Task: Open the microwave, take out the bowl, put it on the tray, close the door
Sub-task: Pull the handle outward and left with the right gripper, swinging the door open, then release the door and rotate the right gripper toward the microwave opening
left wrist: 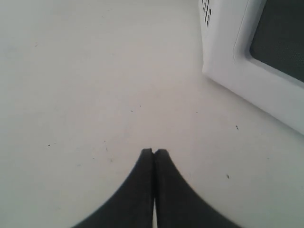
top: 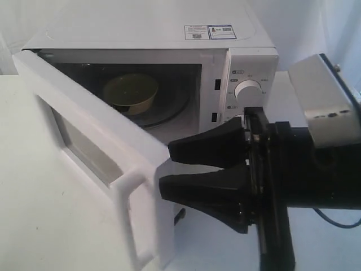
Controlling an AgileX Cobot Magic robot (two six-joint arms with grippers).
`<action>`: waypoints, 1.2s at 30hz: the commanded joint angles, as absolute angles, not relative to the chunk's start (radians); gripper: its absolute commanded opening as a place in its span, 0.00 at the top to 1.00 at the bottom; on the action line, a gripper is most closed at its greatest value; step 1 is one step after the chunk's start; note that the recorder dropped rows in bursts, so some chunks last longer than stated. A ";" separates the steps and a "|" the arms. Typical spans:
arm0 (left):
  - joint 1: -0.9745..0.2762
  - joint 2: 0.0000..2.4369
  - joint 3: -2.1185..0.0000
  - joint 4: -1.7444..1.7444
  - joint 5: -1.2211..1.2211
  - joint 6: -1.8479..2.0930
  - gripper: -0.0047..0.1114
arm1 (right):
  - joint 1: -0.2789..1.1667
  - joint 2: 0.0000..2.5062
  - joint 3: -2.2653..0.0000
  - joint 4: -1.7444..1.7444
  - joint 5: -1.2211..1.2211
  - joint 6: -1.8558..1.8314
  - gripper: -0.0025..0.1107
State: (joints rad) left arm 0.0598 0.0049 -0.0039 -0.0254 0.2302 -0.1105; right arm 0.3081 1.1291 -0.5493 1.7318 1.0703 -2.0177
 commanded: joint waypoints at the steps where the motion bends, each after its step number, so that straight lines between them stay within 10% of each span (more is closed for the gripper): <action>1: 0.057 0.000 0.000 -0.030 0.232 -0.108 0.96 | 0.308 1.038 -0.505 1.744 0.990 -1.975 0.57; 27: 0.057 0.000 0.000 -0.030 0.232 -0.108 0.96 | 0.372 1.194 -0.622 1.691 0.715 -1.700 0.57; 36: 0.057 0.000 0.000 -0.030 0.232 -0.108 0.96 | 0.410 1.258 -0.808 1.163 0.594 -1.271 0.57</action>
State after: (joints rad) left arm 0.0598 0.0049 -0.0039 -0.0254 0.2302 -0.1105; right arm 0.4072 1.2552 -0.7817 1.3075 0.5998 -1.3827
